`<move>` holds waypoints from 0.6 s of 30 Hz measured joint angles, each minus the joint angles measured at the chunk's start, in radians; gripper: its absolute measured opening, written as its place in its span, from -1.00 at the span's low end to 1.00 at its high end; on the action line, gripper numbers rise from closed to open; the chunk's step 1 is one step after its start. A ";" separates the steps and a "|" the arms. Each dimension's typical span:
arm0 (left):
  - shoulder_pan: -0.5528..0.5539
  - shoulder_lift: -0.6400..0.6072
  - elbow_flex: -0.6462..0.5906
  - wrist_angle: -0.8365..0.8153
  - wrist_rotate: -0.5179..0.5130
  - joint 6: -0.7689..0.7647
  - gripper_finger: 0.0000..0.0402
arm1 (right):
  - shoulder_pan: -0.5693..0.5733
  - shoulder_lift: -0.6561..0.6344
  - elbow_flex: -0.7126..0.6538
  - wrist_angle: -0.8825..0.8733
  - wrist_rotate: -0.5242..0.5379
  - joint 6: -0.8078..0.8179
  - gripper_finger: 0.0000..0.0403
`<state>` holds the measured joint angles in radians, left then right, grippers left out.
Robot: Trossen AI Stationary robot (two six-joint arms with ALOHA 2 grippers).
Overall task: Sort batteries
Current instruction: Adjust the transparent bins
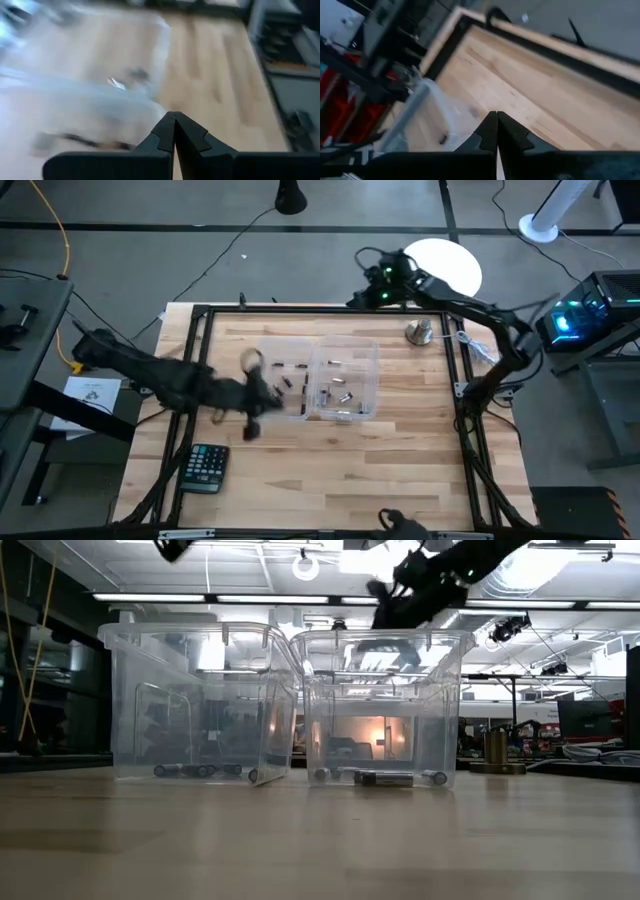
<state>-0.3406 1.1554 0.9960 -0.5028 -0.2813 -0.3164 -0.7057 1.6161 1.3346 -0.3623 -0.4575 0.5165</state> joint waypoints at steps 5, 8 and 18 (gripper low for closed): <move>0.100 -0.136 0.044 -0.386 -0.119 -0.001 -1.00 | 0.017 -0.108 0.000 -0.021 0.025 -0.001 -1.00; 0.157 -0.200 0.008 -0.649 -0.072 -0.107 -1.00 | 0.037 -0.149 0.000 -0.037 0.063 -0.003 -1.00; 0.221 -0.212 -0.274 -0.519 0.118 -0.120 -1.00 | 0.106 -0.173 0.000 -0.083 0.096 0.003 -1.00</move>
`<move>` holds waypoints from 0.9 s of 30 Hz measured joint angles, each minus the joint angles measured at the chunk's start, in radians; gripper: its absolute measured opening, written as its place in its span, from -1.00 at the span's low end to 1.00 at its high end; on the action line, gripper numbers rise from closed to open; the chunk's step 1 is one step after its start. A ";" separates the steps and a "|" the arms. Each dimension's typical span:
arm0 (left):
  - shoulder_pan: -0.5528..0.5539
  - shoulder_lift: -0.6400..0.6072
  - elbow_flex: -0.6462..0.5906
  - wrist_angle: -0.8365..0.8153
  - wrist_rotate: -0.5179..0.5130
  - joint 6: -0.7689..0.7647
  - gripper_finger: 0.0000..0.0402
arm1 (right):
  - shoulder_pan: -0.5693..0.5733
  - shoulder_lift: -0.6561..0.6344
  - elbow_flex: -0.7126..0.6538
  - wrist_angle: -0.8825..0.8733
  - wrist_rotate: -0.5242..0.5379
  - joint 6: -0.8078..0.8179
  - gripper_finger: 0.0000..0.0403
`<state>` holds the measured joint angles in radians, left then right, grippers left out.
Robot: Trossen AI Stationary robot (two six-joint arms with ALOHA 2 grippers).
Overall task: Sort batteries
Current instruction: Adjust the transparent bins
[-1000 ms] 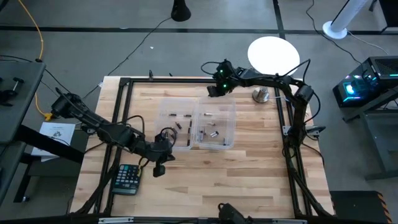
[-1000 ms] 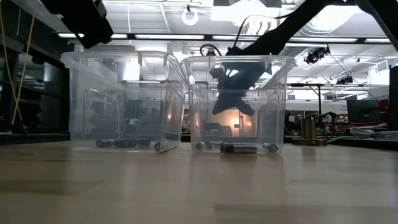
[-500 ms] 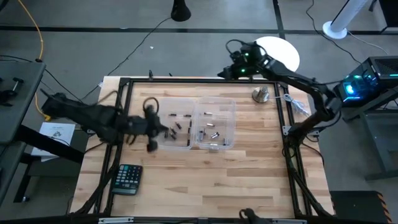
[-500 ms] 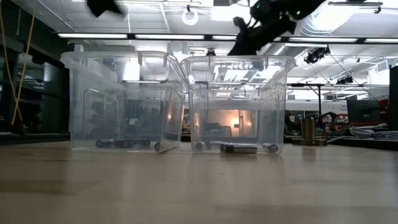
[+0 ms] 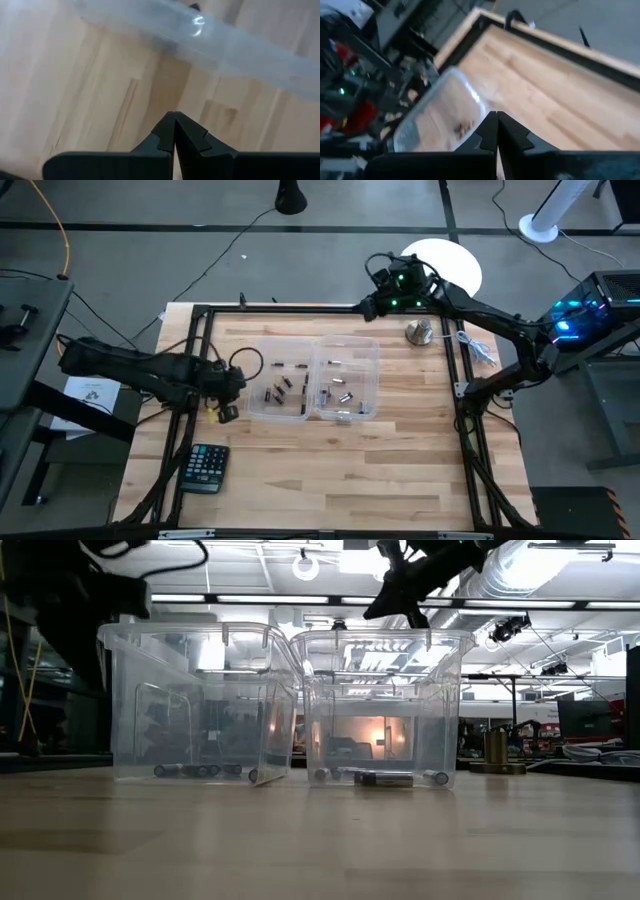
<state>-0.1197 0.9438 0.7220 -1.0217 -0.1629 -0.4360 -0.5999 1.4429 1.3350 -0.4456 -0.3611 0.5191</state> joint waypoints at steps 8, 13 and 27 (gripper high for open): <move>0.046 0.066 -0.033 0.210 -0.037 0.079 -1.00 | 0.143 -0.013 0.000 -0.324 0.014 -0.132 -1.00; 0.072 0.102 -0.033 0.252 -0.025 0.149 -1.00 | 0.271 -0.030 -0.001 -0.622 0.086 -0.201 -1.00; 0.081 0.198 0.027 0.293 0.003 0.256 -1.00 | 0.435 -0.365 -0.273 -0.637 0.237 0.102 -1.00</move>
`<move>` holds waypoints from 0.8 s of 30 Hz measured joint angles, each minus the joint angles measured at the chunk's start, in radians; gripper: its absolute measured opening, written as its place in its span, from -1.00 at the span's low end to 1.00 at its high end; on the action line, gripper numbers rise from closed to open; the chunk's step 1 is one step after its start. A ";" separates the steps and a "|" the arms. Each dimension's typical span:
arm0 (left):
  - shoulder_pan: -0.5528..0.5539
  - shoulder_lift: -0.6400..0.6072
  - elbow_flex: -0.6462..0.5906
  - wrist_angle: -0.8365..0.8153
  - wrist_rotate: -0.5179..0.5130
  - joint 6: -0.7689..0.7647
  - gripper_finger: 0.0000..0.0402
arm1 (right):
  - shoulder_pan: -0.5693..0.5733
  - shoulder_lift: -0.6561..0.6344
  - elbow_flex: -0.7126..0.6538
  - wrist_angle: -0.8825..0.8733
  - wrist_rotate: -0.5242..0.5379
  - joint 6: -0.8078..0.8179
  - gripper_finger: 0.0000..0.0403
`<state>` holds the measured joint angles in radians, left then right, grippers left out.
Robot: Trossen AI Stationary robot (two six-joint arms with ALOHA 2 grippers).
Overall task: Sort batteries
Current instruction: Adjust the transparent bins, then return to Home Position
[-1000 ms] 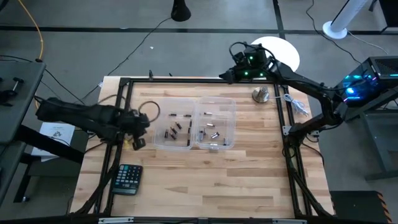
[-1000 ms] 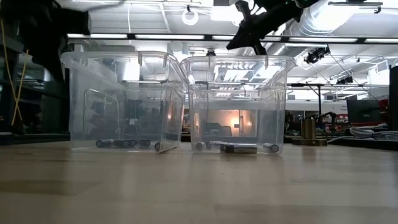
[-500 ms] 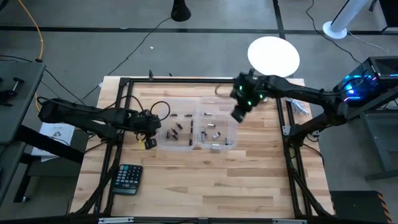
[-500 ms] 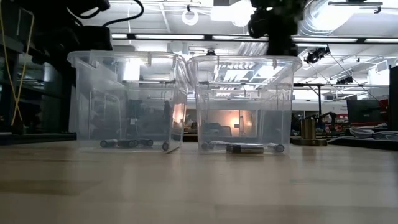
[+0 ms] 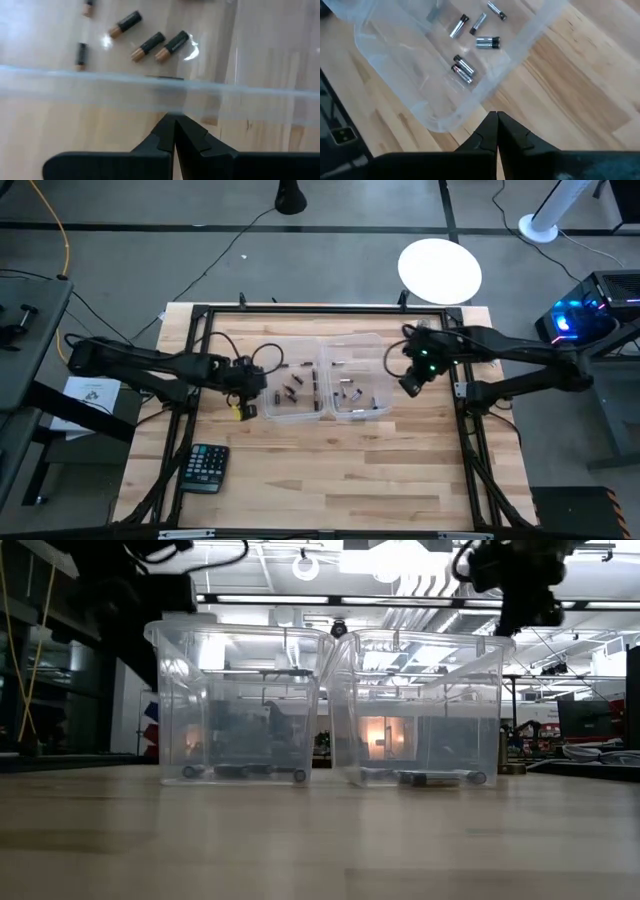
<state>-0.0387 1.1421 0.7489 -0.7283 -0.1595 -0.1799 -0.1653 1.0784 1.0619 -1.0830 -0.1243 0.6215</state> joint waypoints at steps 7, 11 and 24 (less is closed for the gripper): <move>-0.004 -0.211 0.045 -0.008 -0.063 -0.096 -1.00 | 0.005 -0.154 -0.174 0.190 0.013 0.119 -1.00; -0.030 -0.381 -0.046 0.339 -0.064 -0.182 -1.00 | 0.005 -0.178 -0.247 0.356 0.015 0.158 -1.00; -0.025 -0.724 -0.451 0.868 -0.123 -0.243 -1.00 | 0.005 -0.170 -0.252 0.600 0.014 0.232 -1.00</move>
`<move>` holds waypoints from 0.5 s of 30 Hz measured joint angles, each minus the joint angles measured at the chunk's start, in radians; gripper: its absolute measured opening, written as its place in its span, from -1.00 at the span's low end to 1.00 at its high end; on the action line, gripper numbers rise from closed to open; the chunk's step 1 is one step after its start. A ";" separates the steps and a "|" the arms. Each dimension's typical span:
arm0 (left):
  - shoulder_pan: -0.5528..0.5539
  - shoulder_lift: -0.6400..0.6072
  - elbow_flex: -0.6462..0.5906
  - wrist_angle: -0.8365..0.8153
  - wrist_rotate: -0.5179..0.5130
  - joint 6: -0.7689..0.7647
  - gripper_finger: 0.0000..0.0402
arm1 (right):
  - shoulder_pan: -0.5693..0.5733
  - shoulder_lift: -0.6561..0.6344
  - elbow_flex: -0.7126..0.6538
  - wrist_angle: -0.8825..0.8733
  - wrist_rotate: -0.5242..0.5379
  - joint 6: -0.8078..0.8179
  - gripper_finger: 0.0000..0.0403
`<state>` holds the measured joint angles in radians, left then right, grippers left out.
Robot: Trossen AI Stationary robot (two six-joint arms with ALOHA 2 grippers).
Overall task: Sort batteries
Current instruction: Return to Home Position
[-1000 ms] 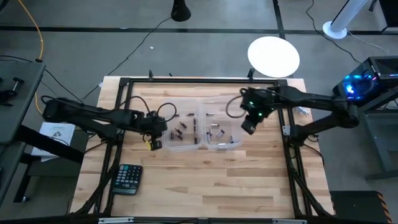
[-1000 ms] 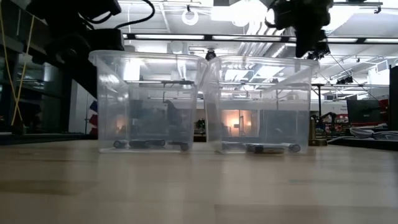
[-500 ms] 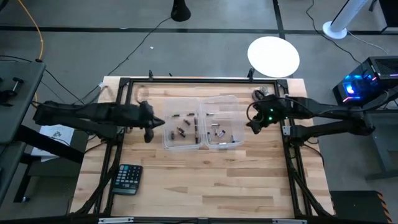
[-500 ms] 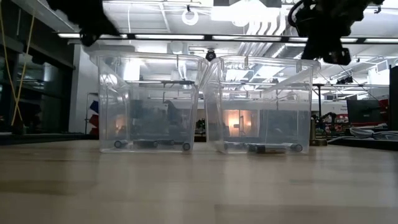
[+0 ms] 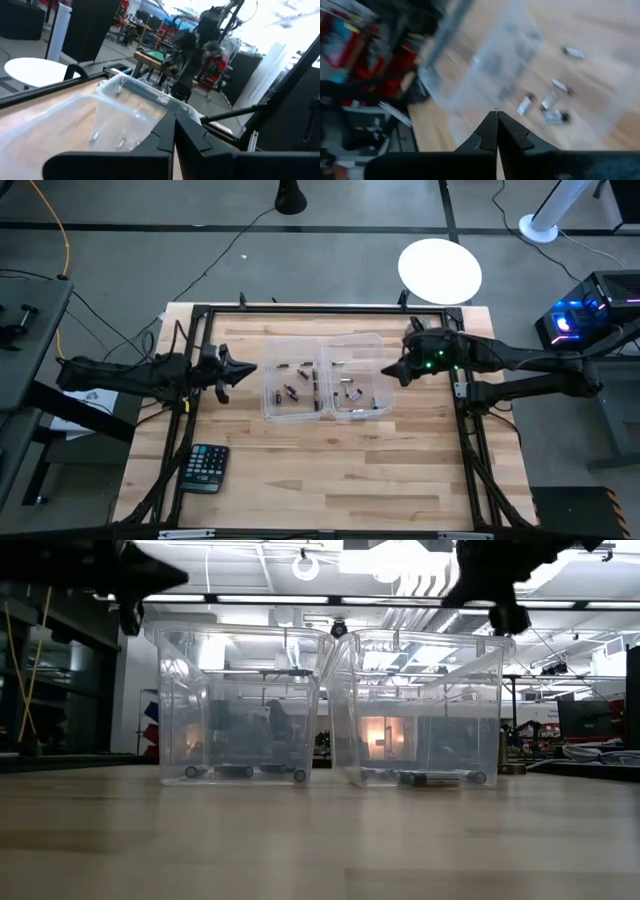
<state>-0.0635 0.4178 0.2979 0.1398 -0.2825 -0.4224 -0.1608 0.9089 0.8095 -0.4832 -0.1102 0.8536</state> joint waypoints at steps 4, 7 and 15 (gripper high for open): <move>0.007 -0.084 -0.094 0.042 -0.001 -0.016 -1.00 | 0.000 -0.002 0.027 0.103 0.013 -0.025 -1.00; 0.019 -0.131 -0.144 0.042 -0.002 -0.057 -1.00 | 0.020 -0.009 0.031 0.129 0.015 -0.041 -1.00; 0.045 -0.221 -0.281 0.056 -0.007 -0.200 -1.00 | 0.173 -0.077 -0.005 0.076 0.150 -0.043 -1.00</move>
<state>-0.0186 0.1965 0.0168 0.1962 -0.2898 -0.6224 0.0127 0.8316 0.8046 -0.4071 0.0397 0.8109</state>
